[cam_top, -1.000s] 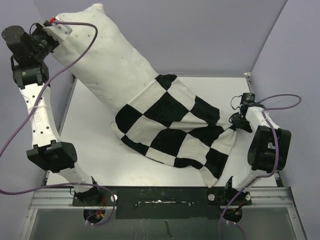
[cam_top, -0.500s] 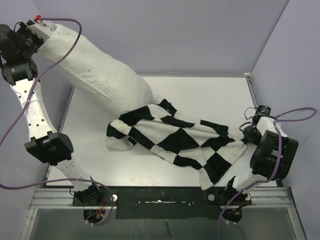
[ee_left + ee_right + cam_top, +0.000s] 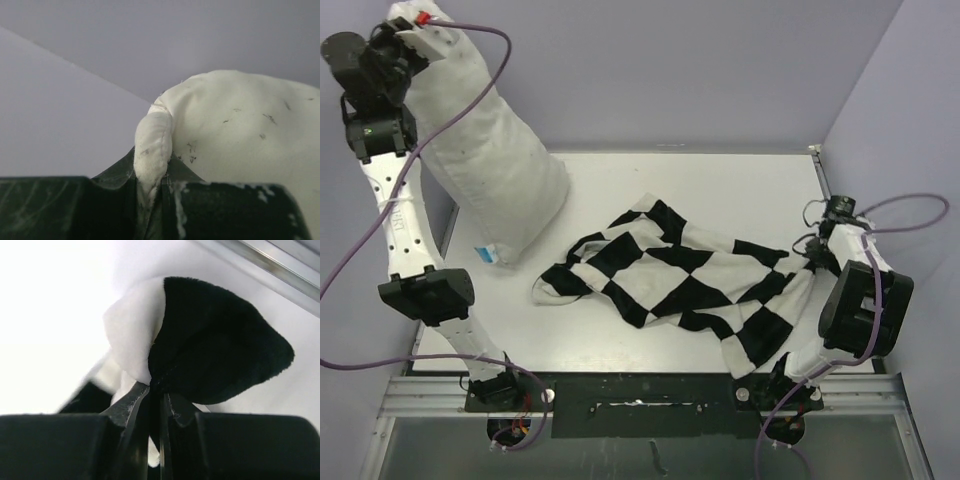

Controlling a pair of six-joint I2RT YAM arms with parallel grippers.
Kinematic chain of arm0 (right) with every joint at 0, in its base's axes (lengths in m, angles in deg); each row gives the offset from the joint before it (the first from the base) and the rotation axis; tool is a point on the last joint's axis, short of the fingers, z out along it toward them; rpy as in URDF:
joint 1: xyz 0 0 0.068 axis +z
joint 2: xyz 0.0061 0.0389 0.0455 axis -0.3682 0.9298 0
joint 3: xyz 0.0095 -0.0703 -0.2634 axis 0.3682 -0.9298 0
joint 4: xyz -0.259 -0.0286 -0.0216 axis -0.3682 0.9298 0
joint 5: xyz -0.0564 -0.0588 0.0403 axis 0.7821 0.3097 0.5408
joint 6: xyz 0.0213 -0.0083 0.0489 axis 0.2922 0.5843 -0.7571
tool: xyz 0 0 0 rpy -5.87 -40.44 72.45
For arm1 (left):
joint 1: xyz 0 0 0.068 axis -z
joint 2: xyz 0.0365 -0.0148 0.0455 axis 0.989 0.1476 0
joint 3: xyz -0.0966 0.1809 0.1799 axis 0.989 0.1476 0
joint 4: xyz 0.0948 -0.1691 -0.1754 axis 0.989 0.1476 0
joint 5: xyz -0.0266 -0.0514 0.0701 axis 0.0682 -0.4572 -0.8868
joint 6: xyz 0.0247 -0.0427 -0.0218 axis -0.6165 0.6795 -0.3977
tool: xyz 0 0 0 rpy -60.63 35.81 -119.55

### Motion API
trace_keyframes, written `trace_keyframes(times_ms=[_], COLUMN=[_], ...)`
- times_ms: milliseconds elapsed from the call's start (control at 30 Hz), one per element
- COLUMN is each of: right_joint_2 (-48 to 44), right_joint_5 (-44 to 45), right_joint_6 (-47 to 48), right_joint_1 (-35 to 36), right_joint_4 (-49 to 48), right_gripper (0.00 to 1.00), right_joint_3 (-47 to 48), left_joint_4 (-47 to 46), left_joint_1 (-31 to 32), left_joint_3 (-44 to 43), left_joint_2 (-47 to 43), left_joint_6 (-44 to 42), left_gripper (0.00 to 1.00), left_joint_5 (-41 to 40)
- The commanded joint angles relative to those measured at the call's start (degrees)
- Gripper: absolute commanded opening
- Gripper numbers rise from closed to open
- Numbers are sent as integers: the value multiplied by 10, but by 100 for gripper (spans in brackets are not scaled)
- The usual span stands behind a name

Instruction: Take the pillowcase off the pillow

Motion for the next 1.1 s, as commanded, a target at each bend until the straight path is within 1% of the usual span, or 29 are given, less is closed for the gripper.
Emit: trace_keyframes(times_ms=[0, 33, 67, 100, 133, 167, 233, 300, 333, 400, 467, 533, 600, 633, 700, 767, 833, 967, 1067], right_joint_2=[14, 23, 31, 38, 42, 40, 20, -6, -18, -37, -38, -13, 22, 39, 73, 96, 105, 88, 60], right_joint_5=[23, 19, 17, 29, 39, 42, 35, 4, -24, -122, -199, -253, -283, -291, -304, -303, -305, -312, -305], right_joint_6=[107, 133, 161, 191, 216, 242, 283, 284, 276, 251, 217, 186, 177, 171, 157, 139, 123, 118, 126], right_joint_1=[129, 157, 182, 209, 234, 256, 302, 342, 363, 417, 474, 531, 583, 603, 620, 617, 592, 503, 423], right_joint_4=[-79, -82, -77, -59, -49, -47, -60, -71, -84, -139, -201, -252, -288, -298, -309, -310, -315, -310, -287], right_gripper=[7, 22, 41, 57, 67, 73, 77, 77, 75, 70, 65, 61, 58, 57, 55, 51, 47, 41, 35], right_joint_3=[144, 172, 196, 234, 253, 262, 256, 234, 218, 172, 132, 110, 110, 113, 116, 101, 70, 2, -37], left_joint_4=[-47, -41, -39, -40, -42, -40, -34, -32, -37, -38, -35, -38, -34, -32, -27, -20, -13, -7, -11], left_joint_1=[121, 146, 170, 188, 200, 208, 211, 206, 199, 188, 182, 180, 180, 180, 181, 181, 183, 189, 192], left_joint_3=[-13, -12, -10, -8, -8, -10, -14, -9, -2, 7, 10, 16, 15, 15, 16, 17, 19, 18, 11], left_joint_2=[-44, -48, -52, -55, -57, -58, -58, -60, -62, -67, -72, -79, -83, -86, -92, -99, -106, -114, -113], left_joint_6=[-11, -20, -31, -40, -44, -43, -35, -33, -30, -12, 0, 4, 7, 10, 17, 22, 24, 14, 3], left_gripper=[0, 0, 0, 0, 0, 0, 0, 0, 0, 0, 0, 0, 0, 0, 0, 0, 0, 0, 0], left_joint_5=[5, 0, -7, -14, -19, -22, -24, -27, -27, -23, -19, -19, -15, -14, -12, -8, -2, 1, -2])
